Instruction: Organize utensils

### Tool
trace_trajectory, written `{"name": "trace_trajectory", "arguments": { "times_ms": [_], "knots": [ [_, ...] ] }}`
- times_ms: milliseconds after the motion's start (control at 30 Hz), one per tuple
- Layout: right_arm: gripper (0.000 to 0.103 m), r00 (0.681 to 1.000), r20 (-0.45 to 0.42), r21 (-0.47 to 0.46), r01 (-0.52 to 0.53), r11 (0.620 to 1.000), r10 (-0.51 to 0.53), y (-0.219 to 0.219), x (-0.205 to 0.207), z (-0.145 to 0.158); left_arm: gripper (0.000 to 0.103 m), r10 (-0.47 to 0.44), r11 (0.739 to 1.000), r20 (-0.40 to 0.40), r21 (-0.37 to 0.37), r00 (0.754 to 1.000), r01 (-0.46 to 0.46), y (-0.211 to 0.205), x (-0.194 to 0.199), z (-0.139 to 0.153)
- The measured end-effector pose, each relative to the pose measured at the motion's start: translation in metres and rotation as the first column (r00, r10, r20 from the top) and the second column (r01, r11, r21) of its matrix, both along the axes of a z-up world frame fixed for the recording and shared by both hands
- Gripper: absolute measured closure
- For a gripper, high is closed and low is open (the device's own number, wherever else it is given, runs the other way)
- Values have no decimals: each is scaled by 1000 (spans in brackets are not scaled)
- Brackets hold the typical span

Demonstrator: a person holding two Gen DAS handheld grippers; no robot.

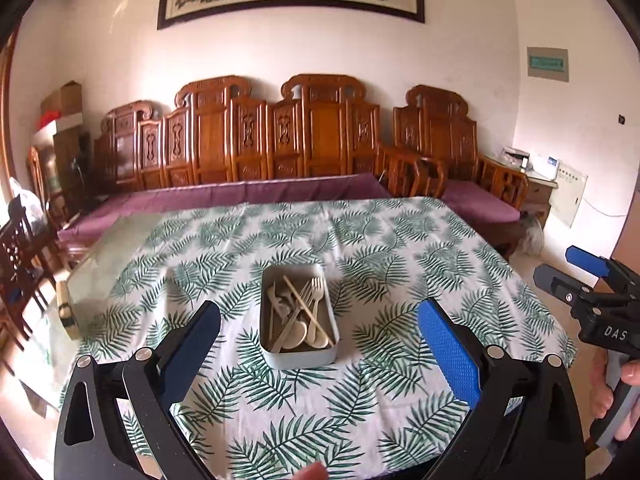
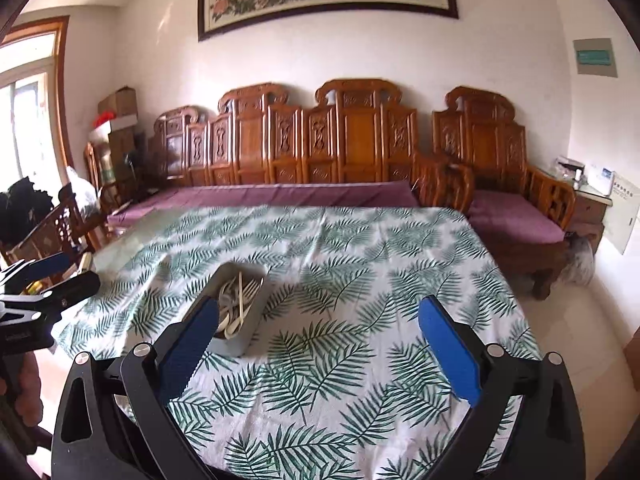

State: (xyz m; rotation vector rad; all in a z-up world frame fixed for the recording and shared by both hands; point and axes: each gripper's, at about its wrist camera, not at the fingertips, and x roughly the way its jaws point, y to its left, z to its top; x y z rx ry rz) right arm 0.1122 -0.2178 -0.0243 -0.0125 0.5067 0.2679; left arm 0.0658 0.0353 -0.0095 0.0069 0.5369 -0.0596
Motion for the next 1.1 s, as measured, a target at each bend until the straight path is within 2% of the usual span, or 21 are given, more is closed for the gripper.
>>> {"name": "trace_trajectory", "arguments": {
  "times_ms": [300,1100],
  "knots": [
    [3,998,55,8,-5,1000,5,-9,-24,19,8,21,999,20,-34,1000,-20,-4,-16,12],
    [3,999,55,24,-2,1000,0,-13,-33,17,8,34,999,17,2,999,-34,-12,-19,4]
  ]
}}
